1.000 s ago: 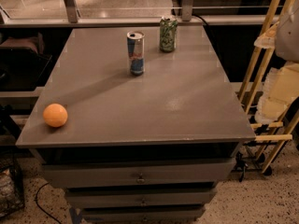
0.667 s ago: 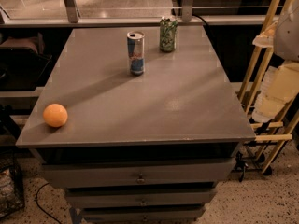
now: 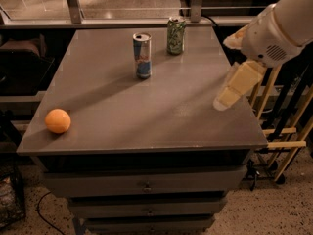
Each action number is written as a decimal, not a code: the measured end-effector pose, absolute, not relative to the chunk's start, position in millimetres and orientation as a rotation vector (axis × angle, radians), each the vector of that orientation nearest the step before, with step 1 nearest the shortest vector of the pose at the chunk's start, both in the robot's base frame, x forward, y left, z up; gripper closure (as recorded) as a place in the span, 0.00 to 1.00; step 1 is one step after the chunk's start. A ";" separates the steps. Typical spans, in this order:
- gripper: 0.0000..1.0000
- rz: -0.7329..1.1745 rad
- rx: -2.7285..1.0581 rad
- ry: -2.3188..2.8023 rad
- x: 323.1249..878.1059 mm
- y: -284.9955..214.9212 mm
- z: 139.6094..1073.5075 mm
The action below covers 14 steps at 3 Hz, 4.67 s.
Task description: Knock redbull can over
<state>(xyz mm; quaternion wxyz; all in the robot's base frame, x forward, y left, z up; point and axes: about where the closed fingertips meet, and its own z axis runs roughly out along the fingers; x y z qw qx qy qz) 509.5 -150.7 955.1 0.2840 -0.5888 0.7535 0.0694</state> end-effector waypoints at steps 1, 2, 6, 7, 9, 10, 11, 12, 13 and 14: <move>0.00 0.386 -1.518 1.896 549.4 -105.9 939.4; 0.00 0.386 -1.519 1.896 549.4 -105.8 939.5; 0.00 0.490 -1.484 1.624 641.6 -24.3 901.6; 0.00 0.520 -1.451 1.597 661.6 -13.8 887.9; 0.00 0.607 -1.368 1.562 696.8 0.8 871.4; 0.00 0.659 -1.355 1.528 702.8 16.5 872.6; 0.18 0.700 -1.335 1.488 702.7 32.3 876.8; 0.39 0.724 -1.320 1.465 696.6 42.1 882.2; 0.65 0.731 -1.330 1.427 686.9 48.0 896.2; 0.87 0.645 -1.431 1.403 679.0 39.3 924.0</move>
Offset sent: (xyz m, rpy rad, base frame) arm 0.0332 0.0375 -0.0100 0.1469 -0.0085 0.0517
